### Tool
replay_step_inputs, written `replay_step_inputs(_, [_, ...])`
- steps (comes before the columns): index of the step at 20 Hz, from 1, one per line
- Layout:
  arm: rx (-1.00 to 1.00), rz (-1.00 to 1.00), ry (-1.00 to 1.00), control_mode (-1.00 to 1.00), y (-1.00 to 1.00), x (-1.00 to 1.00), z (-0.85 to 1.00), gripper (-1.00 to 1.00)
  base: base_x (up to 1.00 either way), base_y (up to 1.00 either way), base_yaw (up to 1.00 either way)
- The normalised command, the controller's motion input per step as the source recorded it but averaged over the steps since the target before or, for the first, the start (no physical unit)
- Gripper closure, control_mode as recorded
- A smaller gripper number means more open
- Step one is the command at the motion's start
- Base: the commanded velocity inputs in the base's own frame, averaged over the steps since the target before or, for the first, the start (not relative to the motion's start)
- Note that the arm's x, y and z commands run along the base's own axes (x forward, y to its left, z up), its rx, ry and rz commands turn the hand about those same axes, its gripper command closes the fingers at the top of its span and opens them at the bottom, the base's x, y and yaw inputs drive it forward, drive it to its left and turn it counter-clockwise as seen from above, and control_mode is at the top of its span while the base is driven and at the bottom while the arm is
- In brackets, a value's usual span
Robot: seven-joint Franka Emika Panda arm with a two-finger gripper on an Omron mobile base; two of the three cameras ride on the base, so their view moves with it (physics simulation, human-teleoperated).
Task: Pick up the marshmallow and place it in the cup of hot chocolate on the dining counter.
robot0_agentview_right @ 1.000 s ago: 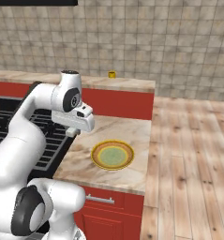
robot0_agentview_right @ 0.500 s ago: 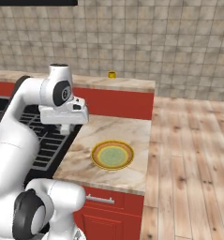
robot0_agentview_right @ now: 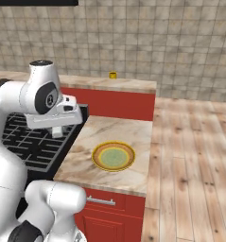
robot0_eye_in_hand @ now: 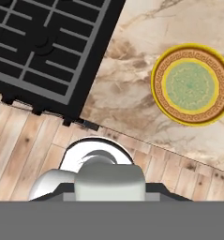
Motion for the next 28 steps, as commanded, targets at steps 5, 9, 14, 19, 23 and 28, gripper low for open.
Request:
replay_step_inputs(5, [0.00,0.04,-0.03,1.00,0.00,-0.09,0.06,1.00,0.00,0.00,0.01])
replay_step_inputs(9, [0.00,0.00,0.00,1.00,0.00,0.00,0.00,1.00,-0.04,0.00,0.00])
replay_step_inputs(14, [0.00,0.00,0.00,1.00,0.00,0.00,0.00,1.00,-0.81,-0.24,0.00])
replay_step_inputs(19, [0.00,0.00,0.00,1.00,0.00,0.00,0.00,1.00,-1.00,-0.99,0.00])
replay_step_inputs(23, [0.00,0.00,0.00,1.00,0.00,0.00,0.00,1.00,-0.99,-1.00,0.00])
replay_step_inputs(28, [0.00,0.00,0.00,1.00,0.00,0.00,0.00,1.00,-0.34,-1.00,0.00])
